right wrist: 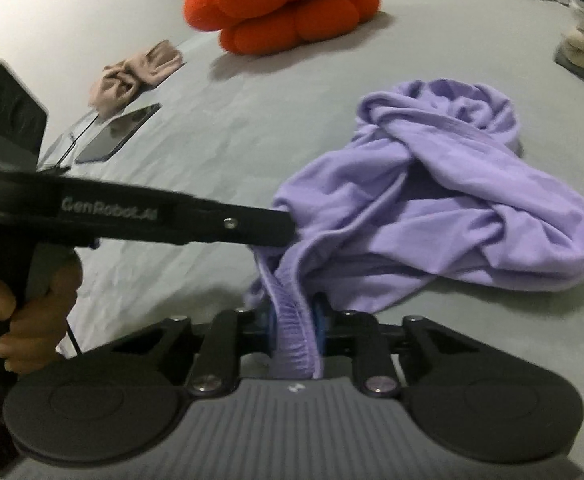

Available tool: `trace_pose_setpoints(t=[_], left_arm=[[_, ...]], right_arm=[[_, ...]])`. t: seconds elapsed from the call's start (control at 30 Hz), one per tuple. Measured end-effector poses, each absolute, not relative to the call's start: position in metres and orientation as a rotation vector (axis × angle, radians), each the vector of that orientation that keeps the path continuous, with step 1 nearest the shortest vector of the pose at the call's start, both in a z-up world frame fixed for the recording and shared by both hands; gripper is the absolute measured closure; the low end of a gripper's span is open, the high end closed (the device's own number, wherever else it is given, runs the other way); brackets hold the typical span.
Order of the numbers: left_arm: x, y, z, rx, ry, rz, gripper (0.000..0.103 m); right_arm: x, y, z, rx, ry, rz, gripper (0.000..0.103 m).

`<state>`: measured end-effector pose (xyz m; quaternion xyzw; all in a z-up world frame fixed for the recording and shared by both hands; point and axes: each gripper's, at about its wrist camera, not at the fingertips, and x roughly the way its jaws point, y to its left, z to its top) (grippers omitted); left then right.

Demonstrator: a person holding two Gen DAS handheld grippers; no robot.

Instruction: Fold clothes

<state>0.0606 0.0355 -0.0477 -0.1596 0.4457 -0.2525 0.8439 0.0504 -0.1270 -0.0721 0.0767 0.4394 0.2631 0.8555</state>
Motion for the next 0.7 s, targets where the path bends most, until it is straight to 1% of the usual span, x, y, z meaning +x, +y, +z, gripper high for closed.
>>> trace_pose_setpoints(t=[0.1, 0.33, 0.6, 0.7], left_arm=[[0.061, 0.038, -0.047, -0.347, 0.933, -0.533, 0.094], [0.061, 0.043, -0.045, -0.35, 0.924, -0.512, 0.094], [0.061, 0.037, -0.048, -0.183, 0.935, -0.405, 0.093], [0.062, 0.037, -0.05, -0.184, 0.946, -0.406, 0.092]], right_arm=[[0.051, -0.138, -0.07, 0.203, 0.921, 0.544, 0.09], [0.045, -0.16, -0.069, 0.273, 0.933, 0.529, 0.091], [0.037, -0.185, -0.06, 0.373, 0.929, 0.543, 0.091], [0.035, -0.192, -0.057, 0.383, 0.92, 0.54, 0.091]])
